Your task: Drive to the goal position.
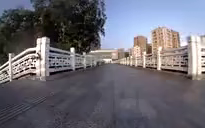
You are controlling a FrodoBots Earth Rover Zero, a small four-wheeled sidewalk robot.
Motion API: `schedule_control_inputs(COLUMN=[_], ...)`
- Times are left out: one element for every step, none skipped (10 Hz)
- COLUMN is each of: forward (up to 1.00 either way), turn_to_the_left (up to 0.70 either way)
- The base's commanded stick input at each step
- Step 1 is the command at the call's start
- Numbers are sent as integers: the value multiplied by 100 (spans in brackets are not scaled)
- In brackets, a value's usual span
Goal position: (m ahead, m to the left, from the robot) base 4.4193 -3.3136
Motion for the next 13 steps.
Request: schedule_control_inputs(forward=[45, 45, 45, 45, 45, 45, 45, 45, 45, 45, 45, 45, 45], turn_to_the_left=[0, 0, 0, 0, 0, 0, 0, 0, 0, 0, 0, 0, 0])
